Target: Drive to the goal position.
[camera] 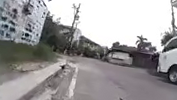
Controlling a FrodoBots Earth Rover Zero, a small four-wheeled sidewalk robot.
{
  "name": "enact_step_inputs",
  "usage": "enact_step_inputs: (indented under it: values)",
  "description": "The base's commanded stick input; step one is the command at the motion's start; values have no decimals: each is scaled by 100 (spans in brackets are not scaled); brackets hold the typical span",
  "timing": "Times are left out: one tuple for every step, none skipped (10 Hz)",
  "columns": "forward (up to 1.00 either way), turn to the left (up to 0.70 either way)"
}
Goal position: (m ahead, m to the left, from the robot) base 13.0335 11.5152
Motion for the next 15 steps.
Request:
enact_step_inputs:
  values:
    - [100,0]
    - [100,0]
    - [100,0]
    - [100,0]
    - [100,-8]
    - [100,-34]
    - [100,-40]
    - [100,-40]
    - [100,-38]
    - [100,-25]
    - [100,0]
    - [100,0]
    - [100,0]
    - [100,0]
    - [100,0]
